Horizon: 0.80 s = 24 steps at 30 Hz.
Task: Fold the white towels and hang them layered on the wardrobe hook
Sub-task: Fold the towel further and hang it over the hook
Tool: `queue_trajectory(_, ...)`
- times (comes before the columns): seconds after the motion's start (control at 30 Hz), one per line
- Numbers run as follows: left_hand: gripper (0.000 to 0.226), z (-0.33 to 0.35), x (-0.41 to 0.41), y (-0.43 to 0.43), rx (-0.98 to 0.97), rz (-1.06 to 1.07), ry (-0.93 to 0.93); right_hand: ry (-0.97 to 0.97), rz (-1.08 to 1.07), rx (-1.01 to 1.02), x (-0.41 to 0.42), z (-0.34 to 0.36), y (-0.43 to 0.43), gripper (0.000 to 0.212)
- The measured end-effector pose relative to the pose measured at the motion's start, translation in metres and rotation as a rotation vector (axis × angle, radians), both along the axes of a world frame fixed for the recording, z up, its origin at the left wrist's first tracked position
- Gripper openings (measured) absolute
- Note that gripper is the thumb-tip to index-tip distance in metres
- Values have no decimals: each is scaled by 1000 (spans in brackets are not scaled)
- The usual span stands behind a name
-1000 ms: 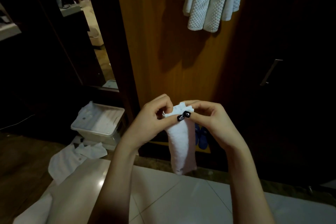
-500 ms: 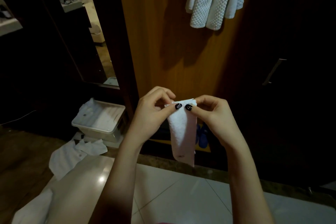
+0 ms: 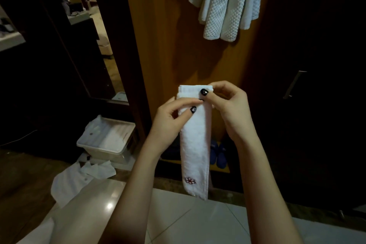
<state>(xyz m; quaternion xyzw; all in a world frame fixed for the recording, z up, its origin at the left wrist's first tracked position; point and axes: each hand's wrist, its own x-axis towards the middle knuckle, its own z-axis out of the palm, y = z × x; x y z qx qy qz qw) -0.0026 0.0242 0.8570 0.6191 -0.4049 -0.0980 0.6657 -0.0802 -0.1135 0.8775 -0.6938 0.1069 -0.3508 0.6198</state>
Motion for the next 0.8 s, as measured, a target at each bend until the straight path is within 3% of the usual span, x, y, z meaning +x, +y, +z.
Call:
queue_trajectory(0.23,38,7,0,-13,-56,59,33,218,-85,-184,-6,-12,1,8)
queue_trajectory(0.43,47,3,5,-16,-84,58,-28,51,77,-56,-5,-11,6,15)
queue_trajectory(0.6,62,-3,4,-21,-100,-2,27,2,277,251,1,-12,8,11)
queue_trajectory(0.8,71,-12,4,-20,16,62,57,-42,209,222,6,-18,9,10)
